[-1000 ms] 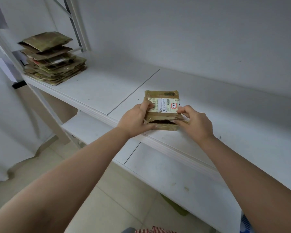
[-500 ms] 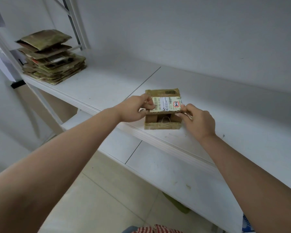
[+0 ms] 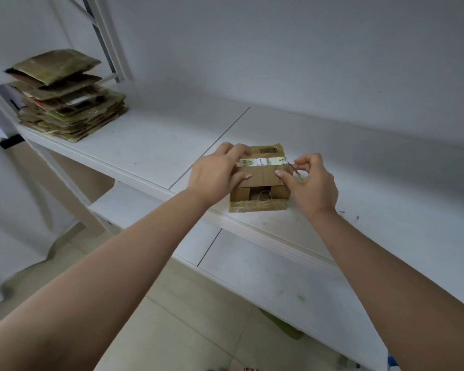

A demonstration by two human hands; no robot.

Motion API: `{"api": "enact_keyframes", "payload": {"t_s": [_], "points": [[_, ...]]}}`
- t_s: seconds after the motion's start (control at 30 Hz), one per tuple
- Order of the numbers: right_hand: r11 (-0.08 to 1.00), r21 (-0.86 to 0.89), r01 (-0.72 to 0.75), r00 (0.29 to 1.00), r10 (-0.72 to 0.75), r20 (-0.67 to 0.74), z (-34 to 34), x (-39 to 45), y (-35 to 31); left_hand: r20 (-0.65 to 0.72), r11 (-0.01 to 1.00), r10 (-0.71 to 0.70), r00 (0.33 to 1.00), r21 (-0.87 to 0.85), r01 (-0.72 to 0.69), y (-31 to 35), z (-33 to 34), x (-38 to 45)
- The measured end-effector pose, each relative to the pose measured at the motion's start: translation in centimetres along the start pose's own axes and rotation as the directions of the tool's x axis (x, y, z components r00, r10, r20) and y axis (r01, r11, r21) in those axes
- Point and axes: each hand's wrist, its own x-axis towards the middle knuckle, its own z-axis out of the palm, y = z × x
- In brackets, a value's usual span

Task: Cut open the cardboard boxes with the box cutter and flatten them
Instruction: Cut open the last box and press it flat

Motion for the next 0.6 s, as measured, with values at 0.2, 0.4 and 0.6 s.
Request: {"api": "enact_keyframes", "payload": {"t_s": [0.2,0.4,0.6], "points": [[0.999,-0.030,0.021,1.000,-0.020,0.020,0.9,0.3,0.1,0.208,0.961,0.272,0.940,-0.004,-0.278,0.1,3.4,-0.8],[0.990,0.140,0.008,1.000,-0.007,-0.008,-0.9,-0.4,3.3,0.175,0.981,0.185,0.967,-0.087,-0.172,-0.4,4.0,-0.8],[0.997,0.047,0.057,0.963,-0.068,0.259,-1.1,-2.6,6.5,0.124,0.993,-0.025,0.992,0.118,0.011,2.4,4.0,-0.3]]}}
